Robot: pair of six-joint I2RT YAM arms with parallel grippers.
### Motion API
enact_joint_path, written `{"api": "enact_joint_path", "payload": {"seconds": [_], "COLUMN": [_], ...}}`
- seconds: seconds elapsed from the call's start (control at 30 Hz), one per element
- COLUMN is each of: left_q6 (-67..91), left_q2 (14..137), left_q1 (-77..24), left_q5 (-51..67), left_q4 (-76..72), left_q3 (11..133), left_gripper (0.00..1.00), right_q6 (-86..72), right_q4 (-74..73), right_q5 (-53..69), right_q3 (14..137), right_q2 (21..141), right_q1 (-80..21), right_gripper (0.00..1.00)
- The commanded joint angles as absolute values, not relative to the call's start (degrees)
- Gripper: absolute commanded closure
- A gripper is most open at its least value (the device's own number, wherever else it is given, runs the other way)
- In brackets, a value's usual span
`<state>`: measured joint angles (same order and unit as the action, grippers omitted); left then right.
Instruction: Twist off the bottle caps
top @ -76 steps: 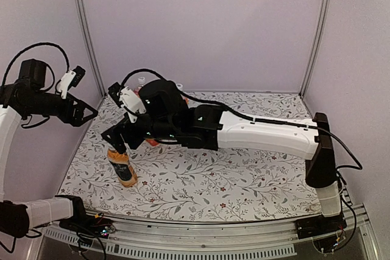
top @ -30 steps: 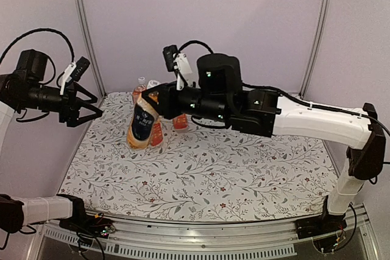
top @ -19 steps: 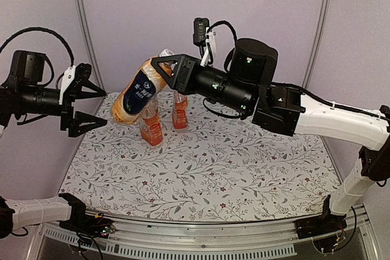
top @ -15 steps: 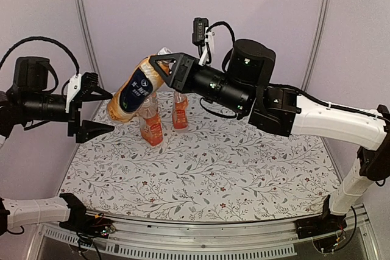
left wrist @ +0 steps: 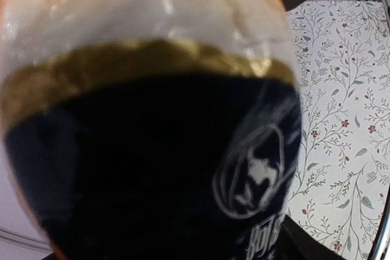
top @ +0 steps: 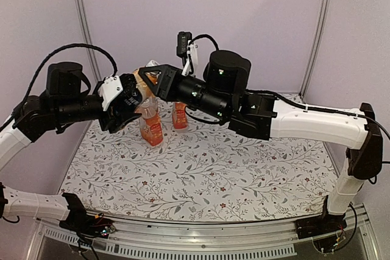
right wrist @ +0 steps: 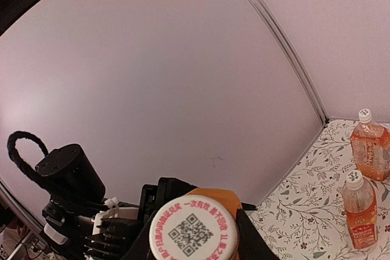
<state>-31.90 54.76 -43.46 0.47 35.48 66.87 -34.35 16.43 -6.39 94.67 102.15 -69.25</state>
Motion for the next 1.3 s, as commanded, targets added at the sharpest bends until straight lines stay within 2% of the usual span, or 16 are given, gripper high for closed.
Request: {"api": "enact_joint_path", "payload": {"seconds": [0.0,0.1,0.2,0.23,0.37,0.47,0.5,0.67,0.8,0.93,1.17,1.27], "left_q6": [-32.9,-32.4,-31.9,-31.8,-32.1,-34.1,-35.7,-43.9,-49.8,-54.2,-60.6,-60.9], "left_q2": [53.6,53.1,52.1,51.7,49.8,48.6,48.3,48.6,49.8,49.8,48.6,48.5], "left_q1": [-44.7,-44.8,-44.8,-44.8,-44.7,-44.7,-44.8,-45.1,-45.7,-47.0,-50.1,-50.4], "left_q5": [-1.6,-2.3,-2.9,-2.8,-0.7,1.6,1.8,-8.0,-17.7,-20.7,-23.8,-23.8], "left_q4": [30.1,29.1,28.3,28.3,30.4,33.4,34.9,32.3,26.0,23.6,20.3,19.7], "left_q3": [65.1,64.9,64.6,64.4,63.7,63.2,63.0,61.1,59.6,59.0,55.7,55.5], "left_gripper": [0.29,0.47,0.56,0.59,0.67,0.69,0.69,0.70,0.70,0.70,0.68,0.68], "right_q6": [-36.0,-36.0,-36.0,-35.9,-34.3,-29.9,-28.3,-23.1,-24.6,-26.6,-26.8,-27.4], "right_q4": [18.8,18.7,18.7,18.7,17.1,9.6,6.1,-13.0,-16.8,-17.0,-18.0,-18.0], "right_q5": [-5.9,-6.3,-7.5,-7.9,-6.3,-2.5,-1.1,0.4,-3.2,-2.1,3.5,4.5], "right_q3": [96.4,96.1,95.1,94.5,91.6,91.1,91.6,94.4,94.6,96.3,102.9,103.1], "right_q2": [102.4,102.4,102.1,101.8,99.1,95.0,93.9,89.4,89.2,91.3,96.1,96.6], "right_q1": [-69.9,-69.8,-69.7,-69.7,-68.7,-68.1,-68.1,-68.1,-68.2,-68.1,-67.3,-66.2], "right_gripper": [1.00,1.00,0.99,0.91,0.35,0.08,0.02,0.01,0.01,0.02,0.33,0.36]}}
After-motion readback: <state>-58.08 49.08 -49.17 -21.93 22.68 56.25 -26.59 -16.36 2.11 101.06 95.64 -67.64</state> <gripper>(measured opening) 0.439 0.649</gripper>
